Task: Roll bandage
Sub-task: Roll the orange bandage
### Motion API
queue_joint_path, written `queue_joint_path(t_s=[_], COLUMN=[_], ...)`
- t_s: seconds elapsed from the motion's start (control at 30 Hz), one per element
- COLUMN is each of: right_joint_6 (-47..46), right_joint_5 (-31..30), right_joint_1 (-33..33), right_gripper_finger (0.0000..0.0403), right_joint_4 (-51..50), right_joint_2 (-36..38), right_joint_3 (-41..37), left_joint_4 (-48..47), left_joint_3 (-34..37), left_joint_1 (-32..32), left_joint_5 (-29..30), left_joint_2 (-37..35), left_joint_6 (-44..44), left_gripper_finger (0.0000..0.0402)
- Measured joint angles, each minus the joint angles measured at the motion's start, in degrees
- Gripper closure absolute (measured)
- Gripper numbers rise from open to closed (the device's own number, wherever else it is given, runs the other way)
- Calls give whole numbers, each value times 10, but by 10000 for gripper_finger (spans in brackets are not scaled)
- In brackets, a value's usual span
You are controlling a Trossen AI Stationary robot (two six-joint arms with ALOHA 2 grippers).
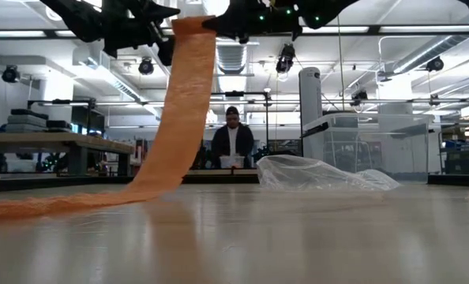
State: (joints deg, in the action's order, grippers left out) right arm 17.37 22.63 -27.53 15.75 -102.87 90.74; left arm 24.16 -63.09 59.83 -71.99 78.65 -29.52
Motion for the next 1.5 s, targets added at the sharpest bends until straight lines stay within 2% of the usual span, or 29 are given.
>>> queue_joint_path(t_s=[0.17,0.33,0.53,0.67,0.77,0.9,0.97,1.5], right_joint_6=[-45,-144,-255,-287,-279,-231,-204,-86], right_joint_5=[13,14,14,19,20,19,18,20], right_joint_1=[-1,-2,-3,-2,-2,-3,-2,-2], right_gripper_finger=[313,314,314,314,314,314,314,314], right_joint_4=[2,8,11,9,8,5,6,8], right_joint_2=[0,0,0,0,0,0,0,0], right_joint_3=[0,0,0,0,0,0,0,0], left_joint_4=[-11,-15,-16,-15,-14,-15,-17,-24], left_joint_3=[0,1,2,3,3,3,3,3], left_joint_1=[0,0,0,0,-1,-1,-1,-1], left_joint_5=[0,3,10,10,13,21,19,5], left_joint_2=[0,0,0,0,0,0,0,0], left_joint_6=[42,97,158,188,163,46,15,0], left_gripper_finger=[109,131,136,136,136,136,136,134])
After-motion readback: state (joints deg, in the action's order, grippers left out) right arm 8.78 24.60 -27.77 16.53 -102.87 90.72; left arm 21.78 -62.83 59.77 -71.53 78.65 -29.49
